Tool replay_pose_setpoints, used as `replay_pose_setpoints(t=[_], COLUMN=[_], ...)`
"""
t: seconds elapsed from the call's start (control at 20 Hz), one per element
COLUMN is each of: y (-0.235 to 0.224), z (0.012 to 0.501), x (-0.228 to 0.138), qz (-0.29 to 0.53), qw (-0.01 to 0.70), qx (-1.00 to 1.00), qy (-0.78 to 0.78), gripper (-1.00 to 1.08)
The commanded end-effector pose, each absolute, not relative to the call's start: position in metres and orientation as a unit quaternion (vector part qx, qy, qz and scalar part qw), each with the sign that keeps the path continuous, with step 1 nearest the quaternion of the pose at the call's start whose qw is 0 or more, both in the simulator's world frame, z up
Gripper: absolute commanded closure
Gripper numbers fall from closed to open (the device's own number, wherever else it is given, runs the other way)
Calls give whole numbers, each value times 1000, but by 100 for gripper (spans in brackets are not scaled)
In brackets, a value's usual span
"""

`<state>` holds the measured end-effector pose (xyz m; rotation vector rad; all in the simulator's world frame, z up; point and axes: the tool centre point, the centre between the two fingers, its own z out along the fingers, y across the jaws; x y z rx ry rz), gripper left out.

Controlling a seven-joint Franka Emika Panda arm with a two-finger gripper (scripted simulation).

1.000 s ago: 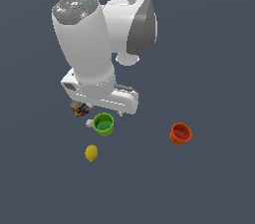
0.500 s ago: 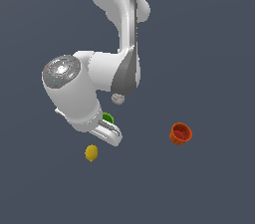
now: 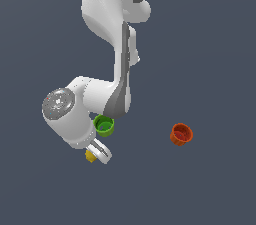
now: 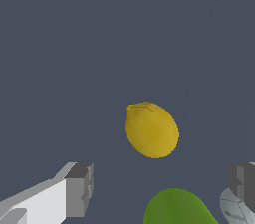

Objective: Pick up a designated object from a clutter of objects.

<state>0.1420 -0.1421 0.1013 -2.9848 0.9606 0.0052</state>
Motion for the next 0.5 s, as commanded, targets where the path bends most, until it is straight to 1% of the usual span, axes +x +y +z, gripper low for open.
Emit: replay_pose_setpoints(t=[0.0, 0.45], y=[-147, -152], z=[91, 79], x=[145, 146], qz=[0, 1], qw=[2, 0], qx=[-949, -945], qy=[316, 326], gripper=[-92, -92])
